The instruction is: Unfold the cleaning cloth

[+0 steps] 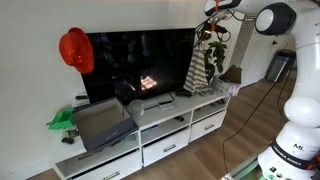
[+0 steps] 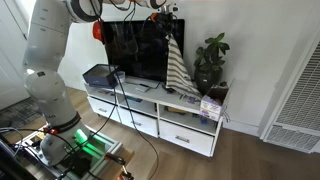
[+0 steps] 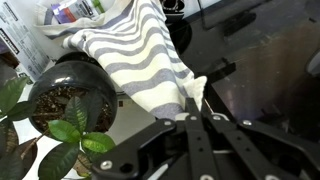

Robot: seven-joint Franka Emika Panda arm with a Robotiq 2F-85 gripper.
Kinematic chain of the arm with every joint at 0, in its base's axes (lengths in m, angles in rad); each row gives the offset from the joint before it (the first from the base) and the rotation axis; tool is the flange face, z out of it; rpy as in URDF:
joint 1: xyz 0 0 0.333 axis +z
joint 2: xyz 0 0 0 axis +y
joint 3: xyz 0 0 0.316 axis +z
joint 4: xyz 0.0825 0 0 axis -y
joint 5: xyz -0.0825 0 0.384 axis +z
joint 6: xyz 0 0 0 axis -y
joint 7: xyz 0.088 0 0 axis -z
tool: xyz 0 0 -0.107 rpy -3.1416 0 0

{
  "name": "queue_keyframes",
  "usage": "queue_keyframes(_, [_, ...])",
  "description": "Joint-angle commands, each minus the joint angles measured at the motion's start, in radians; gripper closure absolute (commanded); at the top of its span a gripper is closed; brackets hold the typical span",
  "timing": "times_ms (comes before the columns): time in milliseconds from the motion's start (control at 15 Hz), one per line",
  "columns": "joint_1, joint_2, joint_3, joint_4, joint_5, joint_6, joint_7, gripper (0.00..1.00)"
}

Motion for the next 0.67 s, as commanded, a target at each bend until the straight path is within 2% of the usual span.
queue_keyframes(0, [0.018, -0.009, 0.021, -0.026, 0.006, 0.000, -0.025, 0.99])
queue_keyframes(600, [0.126, -0.004, 0.121, -0.108, -0.003, 0.001, -0.069, 0.99])
